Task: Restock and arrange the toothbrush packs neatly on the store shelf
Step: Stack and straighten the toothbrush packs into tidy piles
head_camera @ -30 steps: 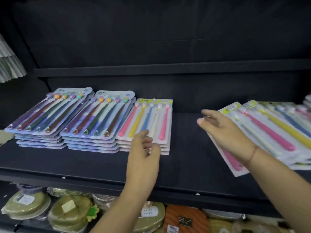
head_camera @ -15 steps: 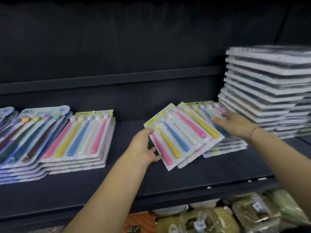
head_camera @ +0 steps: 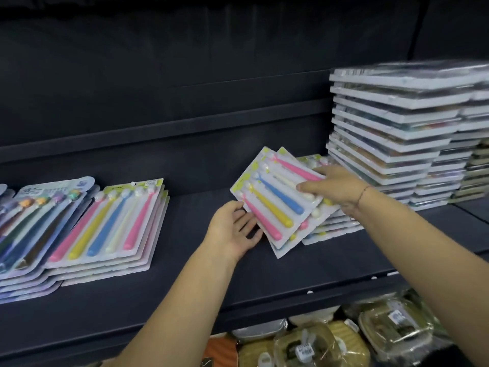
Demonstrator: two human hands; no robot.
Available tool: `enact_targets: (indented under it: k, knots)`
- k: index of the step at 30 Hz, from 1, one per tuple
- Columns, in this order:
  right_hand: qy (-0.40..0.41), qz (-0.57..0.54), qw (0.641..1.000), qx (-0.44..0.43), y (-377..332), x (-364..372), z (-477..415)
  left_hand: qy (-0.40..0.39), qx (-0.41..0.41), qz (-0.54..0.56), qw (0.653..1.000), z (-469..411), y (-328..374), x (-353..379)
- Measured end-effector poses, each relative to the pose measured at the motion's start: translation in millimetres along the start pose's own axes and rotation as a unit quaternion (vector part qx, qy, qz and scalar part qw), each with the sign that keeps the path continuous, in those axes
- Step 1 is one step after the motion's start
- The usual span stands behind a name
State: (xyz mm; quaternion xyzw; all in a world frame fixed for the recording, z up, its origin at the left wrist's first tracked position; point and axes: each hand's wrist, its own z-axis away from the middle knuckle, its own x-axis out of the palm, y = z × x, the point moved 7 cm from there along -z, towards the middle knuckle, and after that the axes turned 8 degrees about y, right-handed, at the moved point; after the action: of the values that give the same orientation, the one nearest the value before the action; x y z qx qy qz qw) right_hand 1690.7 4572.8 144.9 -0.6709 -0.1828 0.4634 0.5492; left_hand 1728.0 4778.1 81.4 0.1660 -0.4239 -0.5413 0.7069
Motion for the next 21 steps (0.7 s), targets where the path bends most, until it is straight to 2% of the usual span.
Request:
enact_targets:
  k: [3, 6, 9, 11, 12, 13, 15, 18, 19, 21]
  knots:
    - [0.085, -0.090, 0.992, 0.009, 12.6, -32.8, 6.6, 0.029, 0.031, -0.030, 0.999, 0.2, -2.5, 13.5]
    - [0.145, -0.091, 0.985, 0.000, 23.2, -49.2, 16.9, -0.012, -0.003, -0.047, 0.999, 10.6, -15.8, 38.1]
    - [0.200, 0.034, 0.979, -0.025, 31.8, -53.3, 21.7, -0.085, -0.043, -0.073, 0.993, 26.8, -29.8, 69.6]
    - [0.214, 0.128, 0.968, -0.002, 43.6, -51.7, 25.4, -0.080, -0.039, -0.107, 0.990, 28.1, -32.4, 80.9]
    - [0.208, 0.141, 0.968, 0.002, 48.3, -48.1, 28.1, -0.068, -0.034, -0.124, 0.989, 26.9, -31.7, 84.5]
    - [0.207, 0.115, 0.972, -0.004, 51.6, -45.1, 30.0, -0.056, -0.032, -0.140, 0.988, 25.0, -31.1, 86.6]
    - [0.246, -0.013, 0.969, -0.018, 55.9, -46.0, 37.1, -0.029, -0.034, -0.160, 0.986, 22.4, -29.7, 86.8]
    - [0.343, -0.130, 0.930, 0.027, 77.8, -56.5, 52.4, 0.001, -0.034, -0.187, 0.982, 16.1, -29.2, 84.7]
    - [0.338, -0.136, 0.930, 0.052, 85.9, -56.3, 54.3, 0.005, -0.032, -0.198, 0.980, 13.9, -29.8, 84.0]
    - [0.278, -0.120, 0.949, 0.086, 92.1, -49.9, 52.3, 0.002, -0.034, -0.209, 0.977, 12.9, -33.4, 84.9]
